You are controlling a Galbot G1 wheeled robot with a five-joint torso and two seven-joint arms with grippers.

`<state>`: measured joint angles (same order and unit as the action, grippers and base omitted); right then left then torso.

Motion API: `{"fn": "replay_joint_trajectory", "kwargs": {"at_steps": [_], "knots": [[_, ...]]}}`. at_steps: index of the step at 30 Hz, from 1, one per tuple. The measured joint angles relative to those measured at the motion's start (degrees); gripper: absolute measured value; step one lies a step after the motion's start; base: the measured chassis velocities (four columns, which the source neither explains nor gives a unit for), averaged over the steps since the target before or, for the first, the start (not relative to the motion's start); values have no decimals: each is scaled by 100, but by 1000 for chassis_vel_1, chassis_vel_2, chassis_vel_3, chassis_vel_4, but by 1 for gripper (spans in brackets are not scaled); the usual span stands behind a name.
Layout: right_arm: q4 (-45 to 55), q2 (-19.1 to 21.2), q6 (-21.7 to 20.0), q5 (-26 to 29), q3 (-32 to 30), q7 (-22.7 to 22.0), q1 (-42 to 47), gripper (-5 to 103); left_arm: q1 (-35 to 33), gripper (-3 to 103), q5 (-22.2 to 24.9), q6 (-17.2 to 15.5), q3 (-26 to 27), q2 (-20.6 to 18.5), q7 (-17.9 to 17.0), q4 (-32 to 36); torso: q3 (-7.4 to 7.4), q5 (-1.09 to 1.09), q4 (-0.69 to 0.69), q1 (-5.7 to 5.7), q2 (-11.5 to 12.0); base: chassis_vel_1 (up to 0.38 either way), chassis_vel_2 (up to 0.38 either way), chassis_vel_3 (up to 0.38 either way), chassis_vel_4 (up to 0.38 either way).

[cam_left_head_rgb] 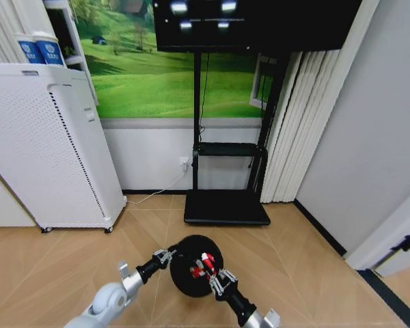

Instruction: Pick up the trash bin and place the garbage on the floor into it.

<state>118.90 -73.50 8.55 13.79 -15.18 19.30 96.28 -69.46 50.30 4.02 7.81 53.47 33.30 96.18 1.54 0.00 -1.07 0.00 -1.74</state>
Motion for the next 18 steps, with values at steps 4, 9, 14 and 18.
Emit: {"fn": "replay_joint_trajectory", "kwargs": {"at_steps": [4,9,14,18], "knots": [[-277,-10,4,-76,193,-1,-198,21,-223,7,-115,46,-40,48,27,75,0,-1,2,0,0,0,0,0,0],[-499,-24,-13,-92,207,-129,-321,31,-321,7,-129,66,89,65,13,132,0,1,0,0,0,0,0,0,0],[-539,-40,-16,-82,192,-251,-329,47,-296,7,-53,63,129,92,-71,142,0,0,0,0,0,0,0,0,0],[-558,-100,37,-126,117,-444,-353,64,-347,7,6,58,282,270,-257,142,0,0,0,0,0,0,0,0,0]]}}
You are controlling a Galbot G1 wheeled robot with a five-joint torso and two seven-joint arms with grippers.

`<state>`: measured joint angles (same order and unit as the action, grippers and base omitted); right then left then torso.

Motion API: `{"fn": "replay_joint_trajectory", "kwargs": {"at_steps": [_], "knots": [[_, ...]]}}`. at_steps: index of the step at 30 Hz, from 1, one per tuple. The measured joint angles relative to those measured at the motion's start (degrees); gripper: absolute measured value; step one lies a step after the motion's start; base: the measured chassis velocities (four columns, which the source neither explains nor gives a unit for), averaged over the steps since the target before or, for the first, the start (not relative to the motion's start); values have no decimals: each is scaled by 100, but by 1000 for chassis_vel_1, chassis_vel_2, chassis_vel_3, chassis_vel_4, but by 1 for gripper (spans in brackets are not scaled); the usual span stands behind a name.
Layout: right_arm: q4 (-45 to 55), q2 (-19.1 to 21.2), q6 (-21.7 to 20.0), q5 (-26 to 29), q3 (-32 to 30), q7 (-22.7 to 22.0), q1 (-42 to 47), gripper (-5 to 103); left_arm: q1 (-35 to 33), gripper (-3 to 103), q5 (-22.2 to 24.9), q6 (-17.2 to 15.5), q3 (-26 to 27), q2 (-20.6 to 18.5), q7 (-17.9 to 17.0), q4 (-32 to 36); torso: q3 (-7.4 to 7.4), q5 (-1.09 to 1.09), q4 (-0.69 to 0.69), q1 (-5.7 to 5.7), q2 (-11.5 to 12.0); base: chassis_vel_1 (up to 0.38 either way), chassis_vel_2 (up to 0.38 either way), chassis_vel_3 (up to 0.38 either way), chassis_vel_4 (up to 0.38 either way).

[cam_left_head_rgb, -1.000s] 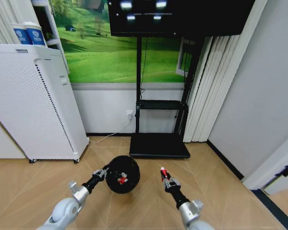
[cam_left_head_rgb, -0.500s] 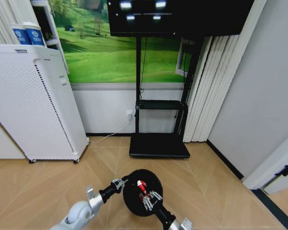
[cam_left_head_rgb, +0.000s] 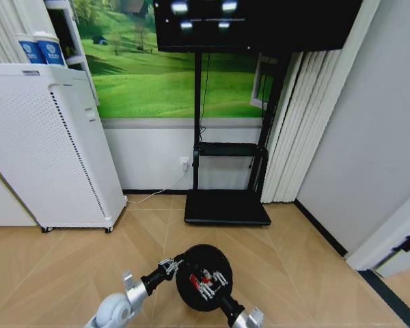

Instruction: Pick up the trash bin and place the garbage on the floor into it.

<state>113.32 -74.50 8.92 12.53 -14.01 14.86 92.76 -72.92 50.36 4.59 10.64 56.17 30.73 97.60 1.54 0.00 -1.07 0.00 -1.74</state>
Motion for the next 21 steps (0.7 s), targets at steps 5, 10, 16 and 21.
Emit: {"fn": "replay_joint_trajectory", "kwargs": {"at_steps": [5,10,16,21], "knots": [[73,-90,100,-104,-236,-487,11,80,-70,7,55,48,305,172,-415,5,0,0,1,0,0,0,0,0,0],[214,-202,24,-116,-811,-1872,21,99,-289,7,15,234,1119,420,-1323,186,0,-1,-1,0,0,0,0,0,0],[169,-199,5,-36,-1339,-2187,-83,100,-869,7,-74,143,2058,602,-1572,686,0,1,2,0,0,0,0,0,0],[131,-194,36,-39,-1483,-2203,-95,100,-1287,7,-50,12,2683,757,-1804,1182,0,-1,0,0,0,0,0,0,0]]}}
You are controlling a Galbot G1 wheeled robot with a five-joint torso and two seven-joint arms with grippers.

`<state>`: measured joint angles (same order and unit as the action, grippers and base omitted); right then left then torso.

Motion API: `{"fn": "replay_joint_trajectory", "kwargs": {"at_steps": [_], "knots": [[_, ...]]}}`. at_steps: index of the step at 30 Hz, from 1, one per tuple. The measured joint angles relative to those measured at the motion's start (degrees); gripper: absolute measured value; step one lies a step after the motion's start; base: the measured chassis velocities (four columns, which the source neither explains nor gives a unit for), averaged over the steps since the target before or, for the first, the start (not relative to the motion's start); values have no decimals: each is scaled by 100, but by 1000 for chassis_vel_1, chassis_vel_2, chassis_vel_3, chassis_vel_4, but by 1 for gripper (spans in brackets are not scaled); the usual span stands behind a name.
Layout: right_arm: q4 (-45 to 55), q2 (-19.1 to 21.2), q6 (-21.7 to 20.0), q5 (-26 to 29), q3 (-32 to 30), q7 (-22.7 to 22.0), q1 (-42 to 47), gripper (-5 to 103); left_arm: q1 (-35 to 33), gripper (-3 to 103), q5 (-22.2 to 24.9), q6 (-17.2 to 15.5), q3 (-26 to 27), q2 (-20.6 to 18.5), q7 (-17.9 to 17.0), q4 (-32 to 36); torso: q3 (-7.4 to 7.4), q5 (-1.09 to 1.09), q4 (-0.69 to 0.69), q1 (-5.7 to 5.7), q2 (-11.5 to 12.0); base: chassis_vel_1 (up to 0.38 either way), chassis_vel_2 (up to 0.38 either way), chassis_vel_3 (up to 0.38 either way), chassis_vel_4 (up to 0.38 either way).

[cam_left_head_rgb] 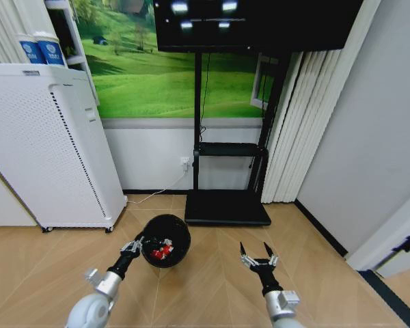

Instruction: Pick up the trash bin and place the garbage on the floor into it.

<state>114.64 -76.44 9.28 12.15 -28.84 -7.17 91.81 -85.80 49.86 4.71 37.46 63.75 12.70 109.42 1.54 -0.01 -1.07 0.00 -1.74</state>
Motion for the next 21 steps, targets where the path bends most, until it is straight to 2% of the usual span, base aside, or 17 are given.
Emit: {"fn": "replay_joint_trajectory", "kwargs": {"at_steps": [4,5,7,8,11,12,14,17,19,20,21], "knots": [[-3,-51,17,-11,5,-15,22,100,-554,7,-1,-220,599,325,-665,750,0,1,-1,0,0,0,0,0,0],[-3,-51,17,-11,5,-15,22,100,-554,7,-1,-220,599,325,-665,750,0,1,-1,0,0,0,0,0,0],[20,-70,12,-11,14,-33,30,100,-805,7,4,-351,795,534,-1036,1103,0,1,0,0,0,0,0,0,0],[20,-70,12,-11,14,-33,30,100,-805,7,4,-351,795,534,-1036,1103,0,1,0,0,0,0,0,0,0],[37,-49,9,10,-4,-52,34,100,-1153,7,67,-560,984,833,-1604,1597,0,1,0,0,0,0,0,0,0],[37,-49,9,10,-4,-52,34,100,-1153,7,67,-560,984,833,-1604,1597,0,1,0,0,0,0,0,0,0],[38,-28,8,73,-91,-72,13,100,-1451,7,119,-685,1137,1066,-1898,1931,0,0,1,0,0,0,0,0,0],[49,-73,14,99,-299,-103,49,100,-1618,7,159,-880,1284,1101,-1860,2019,0,-1,2,0,0,0,0,0,0],[60,-128,16,102,-526,-157,77,100,-1817,7,169,-1060,1569,1100,-1460,1915,0,1,-7,0,0,0,0,0,0],[60,-128,16,102,-526,-157,77,100,-1817,7,169,-1060,1569,1100,-1460,1915,0,1,-7,0,0,0,0,0,0],[38,-130,-13,102,-577,-195,39,100,-1995,7,162,-1112,1777,1188,-1162,1808,0,0,-5,0,0,0,0,0,0]]}}
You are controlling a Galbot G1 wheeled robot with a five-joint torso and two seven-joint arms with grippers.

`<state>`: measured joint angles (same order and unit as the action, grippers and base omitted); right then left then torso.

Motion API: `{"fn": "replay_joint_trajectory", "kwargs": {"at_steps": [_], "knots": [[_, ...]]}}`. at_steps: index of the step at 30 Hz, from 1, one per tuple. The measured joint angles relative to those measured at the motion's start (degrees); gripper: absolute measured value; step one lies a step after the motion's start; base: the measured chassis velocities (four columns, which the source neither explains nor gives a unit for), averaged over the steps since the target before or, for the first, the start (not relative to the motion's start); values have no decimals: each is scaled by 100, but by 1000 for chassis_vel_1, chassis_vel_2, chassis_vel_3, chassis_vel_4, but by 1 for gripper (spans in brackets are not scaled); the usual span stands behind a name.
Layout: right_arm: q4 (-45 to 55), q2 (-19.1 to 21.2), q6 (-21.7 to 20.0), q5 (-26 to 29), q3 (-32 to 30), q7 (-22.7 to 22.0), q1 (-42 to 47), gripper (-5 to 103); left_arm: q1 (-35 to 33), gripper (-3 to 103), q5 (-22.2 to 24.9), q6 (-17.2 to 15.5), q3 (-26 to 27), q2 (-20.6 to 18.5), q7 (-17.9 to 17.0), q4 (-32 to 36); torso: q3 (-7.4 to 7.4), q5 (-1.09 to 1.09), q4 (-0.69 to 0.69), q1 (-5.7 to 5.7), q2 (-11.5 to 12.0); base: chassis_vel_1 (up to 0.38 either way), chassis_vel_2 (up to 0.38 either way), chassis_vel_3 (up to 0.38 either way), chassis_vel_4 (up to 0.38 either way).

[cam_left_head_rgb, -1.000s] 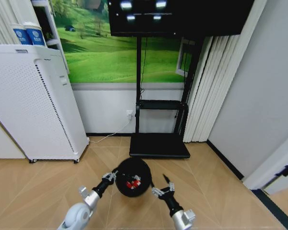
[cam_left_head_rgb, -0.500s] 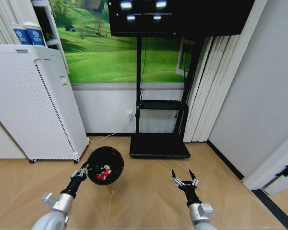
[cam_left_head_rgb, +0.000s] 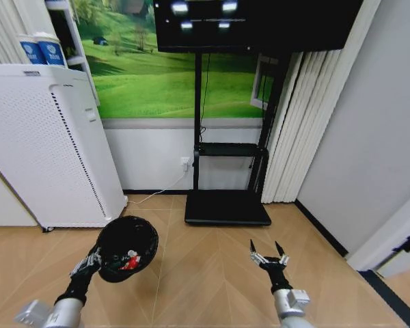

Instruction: Pick up the trash bin and place the garbage on the floor into it.

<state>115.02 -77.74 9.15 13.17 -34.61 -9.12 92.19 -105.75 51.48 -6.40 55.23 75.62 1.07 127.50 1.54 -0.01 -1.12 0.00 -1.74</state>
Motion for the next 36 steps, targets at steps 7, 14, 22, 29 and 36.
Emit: {"fn": "replay_joint_trajectory", "kwargs": {"at_steps": [7,14,22,29,36], "knots": [[-195,-8,-108,22,-69,-45,-140,100,-632,7,22,214,701,533,955,-403,0,1,9,0,0,0,0,0,0],[-408,-13,-198,49,37,-48,-331,100,-961,7,652,317,1296,860,1192,-299,0,0,5,0,0,0,0,0,0],[-574,20,-295,87,162,-49,-467,100,-1138,7,1080,378,1575,1039,1641,-676,0,3,5,0,0,0,0,0,0],[-688,39,-311,87,169,-42,-521,100,-1228,7,1141,541,1659,1086,1984,-936,0,1,5,0,0,0,0,0,0],[-690,12,-321,90,166,-51,-482,100,-1171,7,1024,546,1627,1074,1979,-994,0,1,5,0,0,0,0,0,0]]}}
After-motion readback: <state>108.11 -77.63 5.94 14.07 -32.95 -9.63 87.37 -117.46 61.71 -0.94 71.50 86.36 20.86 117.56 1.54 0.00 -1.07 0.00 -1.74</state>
